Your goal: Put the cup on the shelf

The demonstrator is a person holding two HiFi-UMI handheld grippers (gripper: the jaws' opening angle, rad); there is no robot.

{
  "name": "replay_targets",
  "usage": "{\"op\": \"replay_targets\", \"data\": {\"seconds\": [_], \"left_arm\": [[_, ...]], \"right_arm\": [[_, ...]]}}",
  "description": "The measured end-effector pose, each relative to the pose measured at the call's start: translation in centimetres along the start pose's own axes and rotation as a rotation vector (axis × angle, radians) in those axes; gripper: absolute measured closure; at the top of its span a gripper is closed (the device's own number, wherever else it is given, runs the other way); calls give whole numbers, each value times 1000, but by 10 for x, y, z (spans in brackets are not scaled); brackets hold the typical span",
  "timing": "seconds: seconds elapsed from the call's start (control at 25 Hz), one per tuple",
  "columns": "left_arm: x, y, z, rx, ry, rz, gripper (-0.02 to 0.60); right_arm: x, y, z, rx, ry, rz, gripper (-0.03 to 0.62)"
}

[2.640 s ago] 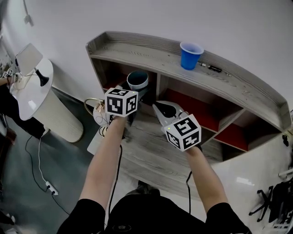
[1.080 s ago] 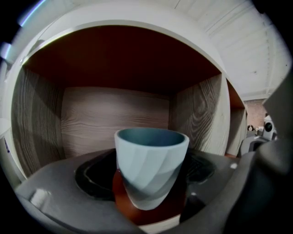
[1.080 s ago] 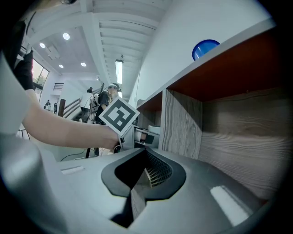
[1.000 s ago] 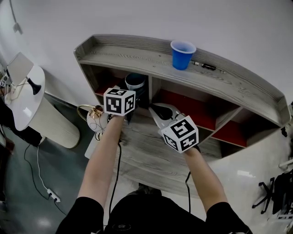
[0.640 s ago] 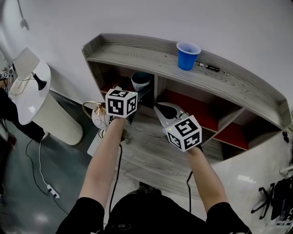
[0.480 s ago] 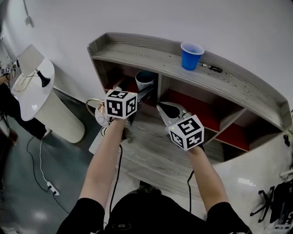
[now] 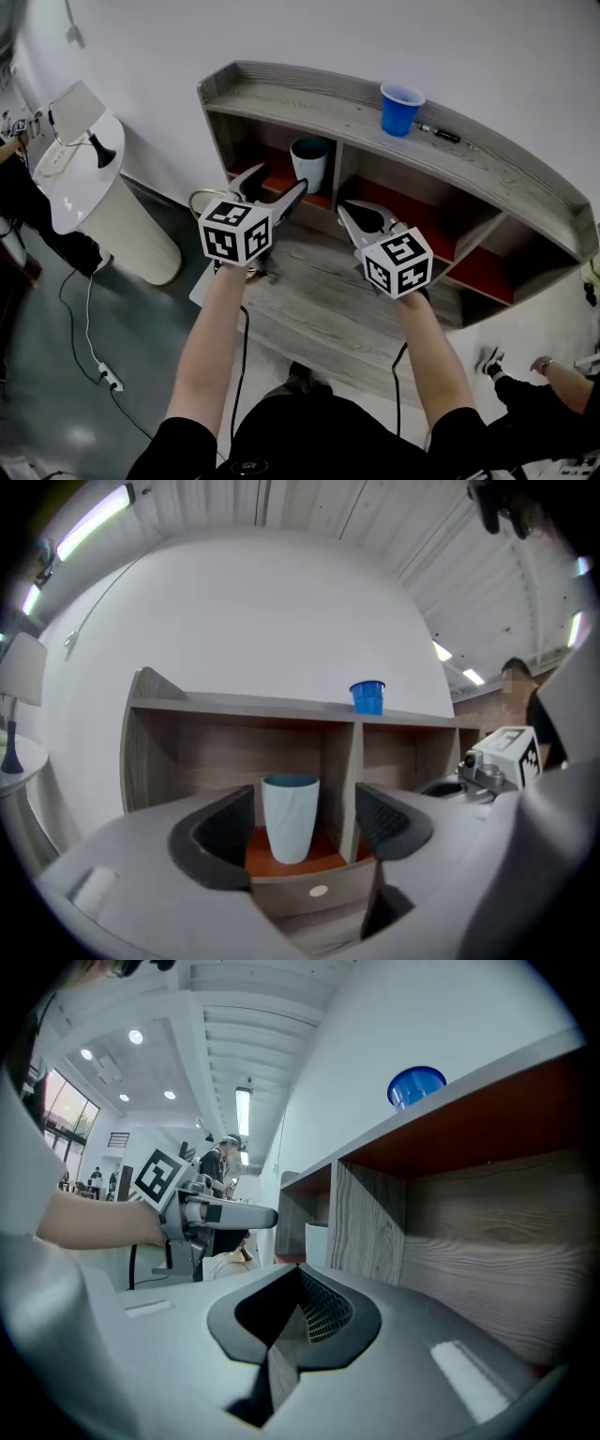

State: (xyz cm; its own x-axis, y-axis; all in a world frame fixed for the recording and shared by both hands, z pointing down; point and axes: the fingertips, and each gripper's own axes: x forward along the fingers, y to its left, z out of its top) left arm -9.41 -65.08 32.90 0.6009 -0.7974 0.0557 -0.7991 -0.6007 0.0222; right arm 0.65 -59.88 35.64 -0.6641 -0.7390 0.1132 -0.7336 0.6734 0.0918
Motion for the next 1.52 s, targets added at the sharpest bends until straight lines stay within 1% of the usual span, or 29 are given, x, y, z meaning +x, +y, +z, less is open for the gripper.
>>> {"op": "replay_targets", "data": {"seconds": [0.08,0.24,0.36,0.48,0.56,0.72,0.8,1.2,1.52], "left_arm": [[-8,-7,-9,6,11,-11,259],[-22,-26,-24,-2,-4,-51,396],[-28,-39,-35,-13,-16,-81,484],[-32,-51,-43,-18,-20,-110,557],[-33,-60,-47,-24,-21,-138,582],[-34,-79,-54,-29,-16,-207,583],[-34,-85,-56,-22,-11,-224,583],[-48,-106,-58,-12,-14,-257,583],[-70,-128,-69,-9,-1,-262,583]], "right_arm": [[-2,5,-1,0,1,4,583],[-8,16,-9,0,13,11,583],[-12,21,-16,1,23,8,583],[-18,25,-20,7,28,2,583],[-22,26,-23,13,28,-4,583],[-31,26,-25,20,28,-15,583],[-35,26,-25,22,26,-20,583],[-53,36,-27,24,23,-15,583],[-72,51,-32,36,14,4,583]]}}
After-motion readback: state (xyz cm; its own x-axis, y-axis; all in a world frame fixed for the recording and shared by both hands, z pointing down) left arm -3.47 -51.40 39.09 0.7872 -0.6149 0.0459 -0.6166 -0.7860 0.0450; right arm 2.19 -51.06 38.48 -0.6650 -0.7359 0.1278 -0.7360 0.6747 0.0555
